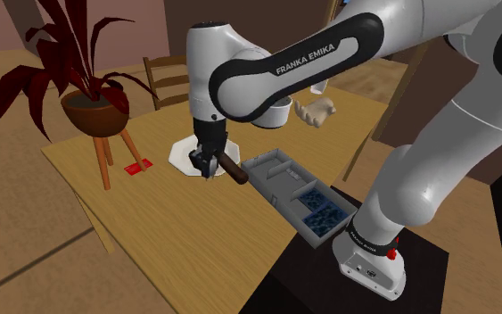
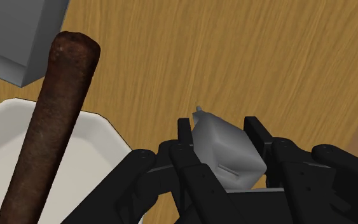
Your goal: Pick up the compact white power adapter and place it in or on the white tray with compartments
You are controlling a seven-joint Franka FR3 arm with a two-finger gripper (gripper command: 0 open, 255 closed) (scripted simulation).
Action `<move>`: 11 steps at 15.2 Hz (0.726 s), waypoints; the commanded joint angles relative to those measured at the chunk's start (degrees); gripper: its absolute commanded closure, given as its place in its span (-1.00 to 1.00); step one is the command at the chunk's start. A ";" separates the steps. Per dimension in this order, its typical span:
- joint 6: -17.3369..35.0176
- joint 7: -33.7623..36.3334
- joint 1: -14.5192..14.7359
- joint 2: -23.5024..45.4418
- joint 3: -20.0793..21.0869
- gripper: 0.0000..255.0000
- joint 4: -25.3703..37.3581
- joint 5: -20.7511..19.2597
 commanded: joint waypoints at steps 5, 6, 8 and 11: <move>-1.89 -5.86 -0.53 -8.81 -3.47 1.00 -6.82 2.64; -2.13 -7.20 -0.63 -10.79 -4.39 1.00 -8.58 2.99; -2.77 -9.79 -0.84 -14.67 -6.32 1.00 -11.92 3.41; -4.08 -13.55 -1.39 -20.38 -9.34 1.00 -16.53 3.33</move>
